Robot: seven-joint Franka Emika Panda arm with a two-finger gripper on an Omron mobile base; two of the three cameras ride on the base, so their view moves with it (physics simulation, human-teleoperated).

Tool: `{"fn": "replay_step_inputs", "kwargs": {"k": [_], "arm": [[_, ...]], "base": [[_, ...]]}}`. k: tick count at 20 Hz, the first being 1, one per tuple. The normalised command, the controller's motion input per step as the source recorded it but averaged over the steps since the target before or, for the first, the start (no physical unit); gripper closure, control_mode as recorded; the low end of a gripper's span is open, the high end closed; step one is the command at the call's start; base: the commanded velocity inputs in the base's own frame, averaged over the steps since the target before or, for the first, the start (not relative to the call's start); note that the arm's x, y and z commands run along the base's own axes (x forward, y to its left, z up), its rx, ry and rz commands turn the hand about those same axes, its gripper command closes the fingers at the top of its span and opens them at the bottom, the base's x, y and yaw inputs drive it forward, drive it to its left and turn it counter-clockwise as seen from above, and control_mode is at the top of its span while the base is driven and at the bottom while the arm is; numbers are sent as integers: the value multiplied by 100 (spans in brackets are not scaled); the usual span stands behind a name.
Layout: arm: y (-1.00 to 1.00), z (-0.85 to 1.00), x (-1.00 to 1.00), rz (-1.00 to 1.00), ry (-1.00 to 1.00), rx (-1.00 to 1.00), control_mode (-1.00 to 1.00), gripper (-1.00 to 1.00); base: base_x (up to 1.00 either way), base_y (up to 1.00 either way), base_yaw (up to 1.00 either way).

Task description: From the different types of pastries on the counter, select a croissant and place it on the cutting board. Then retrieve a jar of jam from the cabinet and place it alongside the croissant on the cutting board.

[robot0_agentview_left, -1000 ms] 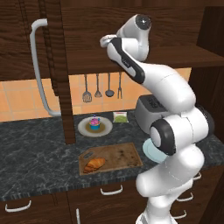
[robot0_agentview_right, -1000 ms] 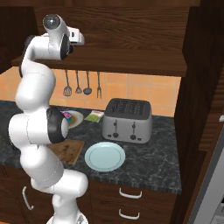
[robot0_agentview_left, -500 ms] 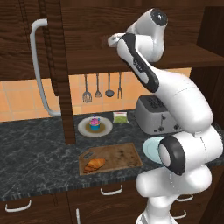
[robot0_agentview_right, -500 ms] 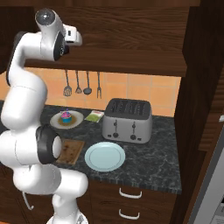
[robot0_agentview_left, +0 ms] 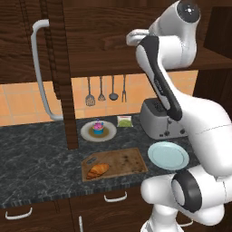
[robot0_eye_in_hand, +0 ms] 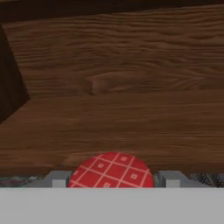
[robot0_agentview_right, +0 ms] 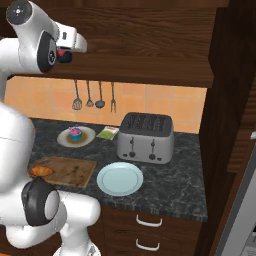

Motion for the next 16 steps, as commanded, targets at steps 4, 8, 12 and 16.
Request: {"fn": "replay_step_inputs", "kwargs": {"k": [4,8,12,16], "arm": [[0,-9,-100,0,-56,2,-100,100],[-3,-11,-36,4,-2,0,-100,100],[0,-33,-100,24,0,0,-100,100],[0,-32,-100,26,0,0,-100,100]], "base": [[0,0,0],[0,0,0],[0,0,0],[0,0,0]]}}
